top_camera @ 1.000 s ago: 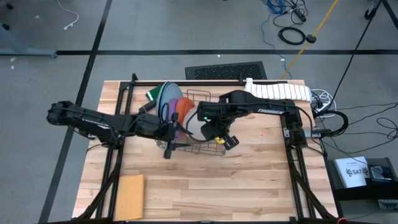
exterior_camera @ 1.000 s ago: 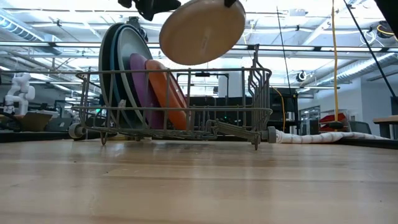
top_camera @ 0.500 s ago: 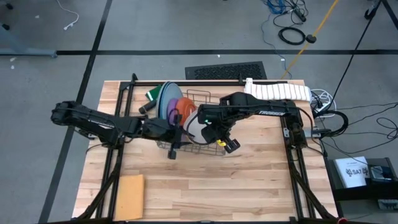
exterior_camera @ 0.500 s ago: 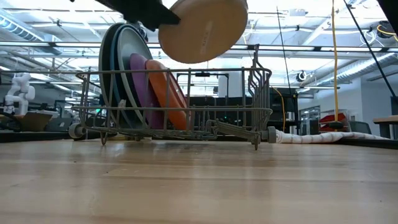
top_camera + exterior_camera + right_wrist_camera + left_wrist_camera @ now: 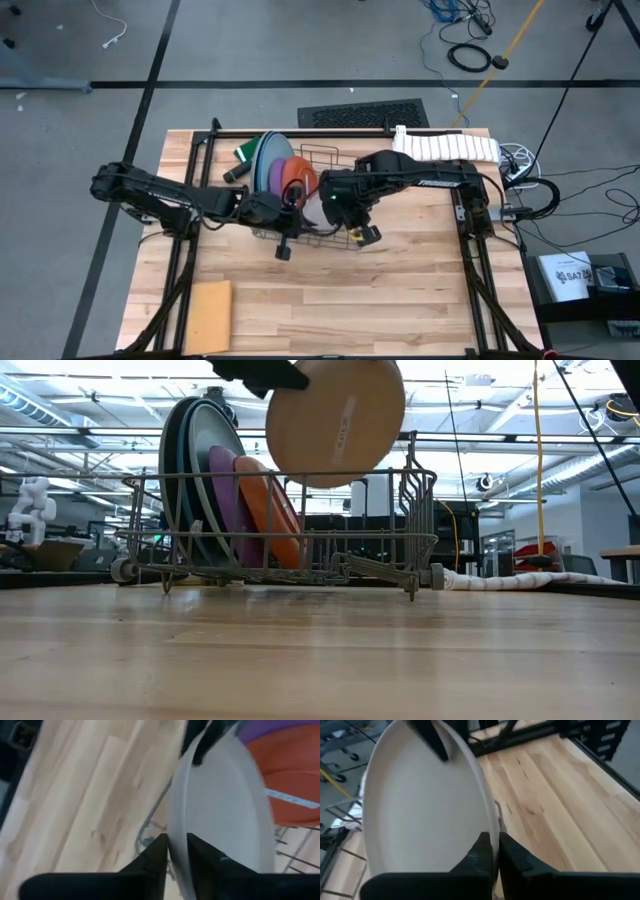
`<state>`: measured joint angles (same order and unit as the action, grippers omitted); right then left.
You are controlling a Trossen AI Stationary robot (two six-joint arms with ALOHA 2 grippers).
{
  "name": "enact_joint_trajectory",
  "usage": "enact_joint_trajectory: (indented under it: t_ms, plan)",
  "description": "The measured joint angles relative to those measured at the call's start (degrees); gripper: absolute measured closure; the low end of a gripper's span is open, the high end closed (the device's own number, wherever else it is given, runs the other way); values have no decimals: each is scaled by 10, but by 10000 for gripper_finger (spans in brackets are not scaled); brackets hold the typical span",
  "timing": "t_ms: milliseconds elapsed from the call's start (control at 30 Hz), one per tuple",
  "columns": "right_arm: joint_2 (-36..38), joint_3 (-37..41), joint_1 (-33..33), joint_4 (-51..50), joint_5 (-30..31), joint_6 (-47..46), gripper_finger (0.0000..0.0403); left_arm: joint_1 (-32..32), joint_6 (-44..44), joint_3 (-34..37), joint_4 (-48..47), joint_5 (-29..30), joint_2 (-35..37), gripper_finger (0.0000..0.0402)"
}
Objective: Sort dishes
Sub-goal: Put the white plate into the green dish rack
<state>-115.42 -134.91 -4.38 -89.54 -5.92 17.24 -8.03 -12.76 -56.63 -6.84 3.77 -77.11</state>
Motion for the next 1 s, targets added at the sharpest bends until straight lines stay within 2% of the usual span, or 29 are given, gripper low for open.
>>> enact_joint_trajectory:
  t_ms: [167,333,533,767,1000]
  plan:
    - [10,0,-8,2,52,-26,277,-3,17,-3,9,13,3,398]
    - [36,0,-19,-2,154,-38,225,6,88,-3,21,16,3,400]
    - [84,-1,-35,22,255,-41,203,26,215,-3,63,16,3,401]
    - [147,-1,-58,71,270,-77,207,72,408,-3,108,-22,3,401]
    - [170,-1,-98,93,271,-82,208,104,489,-3,104,-21,3,401]
